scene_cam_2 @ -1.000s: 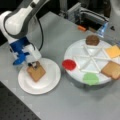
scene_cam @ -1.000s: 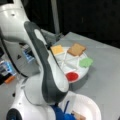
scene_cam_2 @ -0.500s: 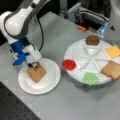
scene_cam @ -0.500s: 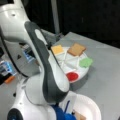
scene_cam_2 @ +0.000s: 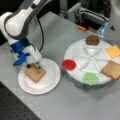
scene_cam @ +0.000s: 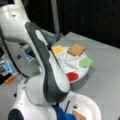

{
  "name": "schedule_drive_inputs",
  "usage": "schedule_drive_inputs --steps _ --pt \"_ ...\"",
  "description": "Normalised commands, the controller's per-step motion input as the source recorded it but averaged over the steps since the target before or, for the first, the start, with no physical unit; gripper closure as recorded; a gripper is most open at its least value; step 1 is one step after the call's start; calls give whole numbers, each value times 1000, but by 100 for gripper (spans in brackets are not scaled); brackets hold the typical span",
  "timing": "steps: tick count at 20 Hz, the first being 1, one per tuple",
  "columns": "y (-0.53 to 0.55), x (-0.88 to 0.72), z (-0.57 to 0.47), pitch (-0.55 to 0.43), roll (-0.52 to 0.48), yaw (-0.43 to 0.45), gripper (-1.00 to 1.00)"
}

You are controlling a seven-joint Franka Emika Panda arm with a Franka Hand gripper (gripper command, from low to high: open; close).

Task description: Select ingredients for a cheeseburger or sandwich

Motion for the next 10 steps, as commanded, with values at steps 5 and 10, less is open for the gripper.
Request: schedule_drive_inputs --steps 5,10 --pt "-36 119 -20 -46 -21 10 -100" --pt "-15 98 34 106 -584 -103 -100"
